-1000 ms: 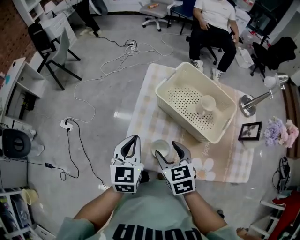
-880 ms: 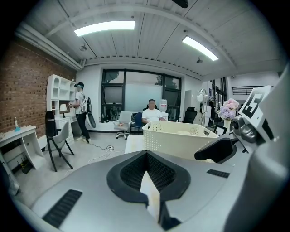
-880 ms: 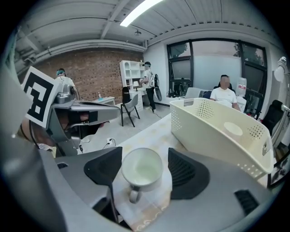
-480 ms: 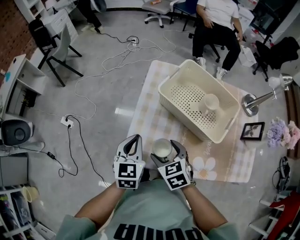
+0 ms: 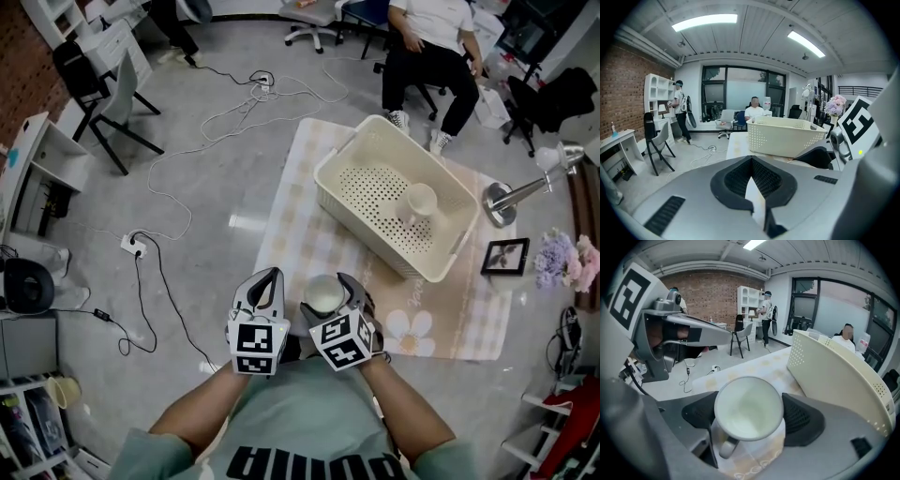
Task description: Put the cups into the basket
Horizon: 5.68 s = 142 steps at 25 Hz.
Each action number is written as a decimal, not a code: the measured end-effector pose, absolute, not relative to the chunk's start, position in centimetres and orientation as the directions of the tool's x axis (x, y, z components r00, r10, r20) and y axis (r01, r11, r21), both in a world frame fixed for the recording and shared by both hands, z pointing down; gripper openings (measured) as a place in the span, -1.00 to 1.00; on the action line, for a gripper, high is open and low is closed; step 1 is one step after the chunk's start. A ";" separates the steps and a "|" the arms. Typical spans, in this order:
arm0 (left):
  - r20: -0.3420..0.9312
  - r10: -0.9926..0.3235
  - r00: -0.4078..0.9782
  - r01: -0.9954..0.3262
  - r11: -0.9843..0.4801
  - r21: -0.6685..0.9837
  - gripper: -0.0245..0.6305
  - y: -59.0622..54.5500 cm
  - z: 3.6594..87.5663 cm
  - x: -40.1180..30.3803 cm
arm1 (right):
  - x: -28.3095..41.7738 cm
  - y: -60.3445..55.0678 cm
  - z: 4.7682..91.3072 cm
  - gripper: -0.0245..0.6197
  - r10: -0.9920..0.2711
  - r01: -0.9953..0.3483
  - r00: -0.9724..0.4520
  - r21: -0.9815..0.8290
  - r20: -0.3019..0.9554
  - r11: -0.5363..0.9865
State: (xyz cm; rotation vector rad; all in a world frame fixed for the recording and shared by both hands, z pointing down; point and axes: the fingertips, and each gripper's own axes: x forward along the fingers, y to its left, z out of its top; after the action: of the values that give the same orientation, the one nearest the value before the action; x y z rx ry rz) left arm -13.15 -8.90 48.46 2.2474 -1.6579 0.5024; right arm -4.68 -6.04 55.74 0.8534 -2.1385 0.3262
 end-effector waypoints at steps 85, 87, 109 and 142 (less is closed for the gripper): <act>0.435 -0.800 0.414 -0.901 -0.427 0.074 -0.91 -26.9 45.8 -6.0 | 3.6 -31.6 52.5 0.30 -0.481 -0.789 -0.331 0.042 0.811 0.613; 0.435 -0.798 0.416 -0.900 -0.428 0.076 -0.91 -26.9 45.9 -6.0 | 3.6 -31.6 53.2 0.30 -0.469 -0.780 -0.328 0.045 0.820 0.624; 0.416 -0.791 0.448 -0.885 -0.458 0.083 -0.91 -26.2 44.7 -6.3 | 4.1 -29.8 55.4 0.30 -0.400 -0.675 -0.303 0.102 0.865 0.731; 0.362 -0.743 0.563 -0.816 -0.569 0.101 -0.91 -18.0 42.9 -3.5 | 7.1 -14.7 42.1 -0.88 -0.867 -0.970 -0.211 0.009 0.451 0.241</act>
State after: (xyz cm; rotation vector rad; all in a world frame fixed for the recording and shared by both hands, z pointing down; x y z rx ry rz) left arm -3.52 -18.00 42.89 2.5408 -1.2958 0.4098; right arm 7.12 -14.72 42.06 1.6905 -2.1570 0.3929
